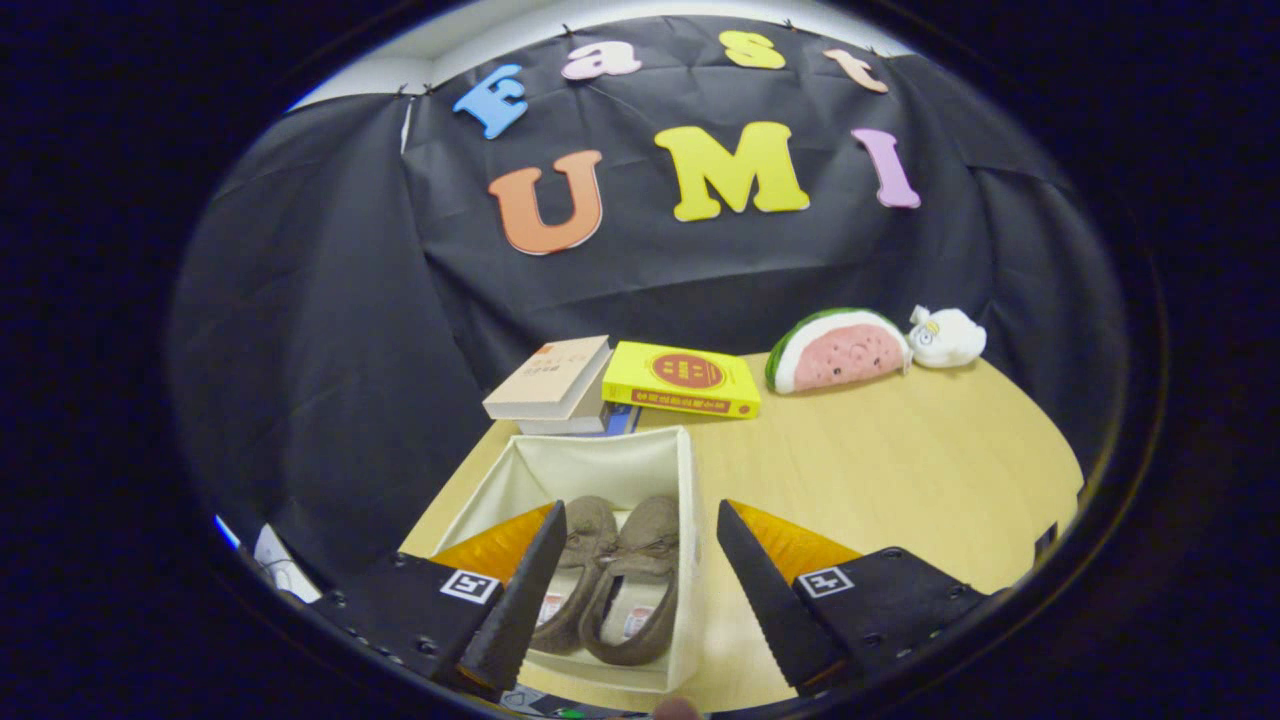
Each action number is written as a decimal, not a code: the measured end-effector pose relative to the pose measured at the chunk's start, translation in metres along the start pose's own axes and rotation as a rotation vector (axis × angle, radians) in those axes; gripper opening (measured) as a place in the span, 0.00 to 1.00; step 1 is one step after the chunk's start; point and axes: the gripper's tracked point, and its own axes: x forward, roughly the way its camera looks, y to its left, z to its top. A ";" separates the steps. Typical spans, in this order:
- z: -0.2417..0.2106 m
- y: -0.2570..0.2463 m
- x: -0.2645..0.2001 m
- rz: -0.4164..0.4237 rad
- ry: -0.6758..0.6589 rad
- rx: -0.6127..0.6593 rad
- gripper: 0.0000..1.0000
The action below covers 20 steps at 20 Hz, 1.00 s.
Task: Open the storage box then place both shoes into the box .Put the left shoe in first, then the right shoe, with the right side of both shoes facing outward in a uniform manner.
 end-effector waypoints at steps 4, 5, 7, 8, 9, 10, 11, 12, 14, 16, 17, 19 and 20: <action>0.027 -0.038 -0.040 -0.016 -0.155 -0.058 0.96; 0.035 -0.051 -0.052 -0.035 -0.199 -0.080 0.96; 0.048 -0.071 -0.075 -0.057 -0.285 -0.123 0.96; 0.051 -0.081 -0.089 -0.062 -0.323 -0.136 0.96; 0.055 -0.090 -0.102 -0.068 -0.356 -0.138 0.96; 0.055 -0.099 -0.112 -0.069 -0.382 -0.144 0.96; 0.052 -0.111 -0.120 -0.077 -0.384 -0.149 0.96; 0.049 -0.122 -0.129 -0.086 -0.391 -0.146 0.96; 0.041 -0.137 -0.143 -0.102 -0.410 -0.153 0.95; 0.032 -0.148 -0.156 -0.132 -0.442 -0.194 0.95; 0.029 -0.149 -0.161 -0.139 -0.465 -0.207 0.96; 0.014 -0.143 -0.166 -0.123 -0.463 -0.209 0.95; 0.011 -0.142 -0.164 -0.118 -0.454 -0.206 0.95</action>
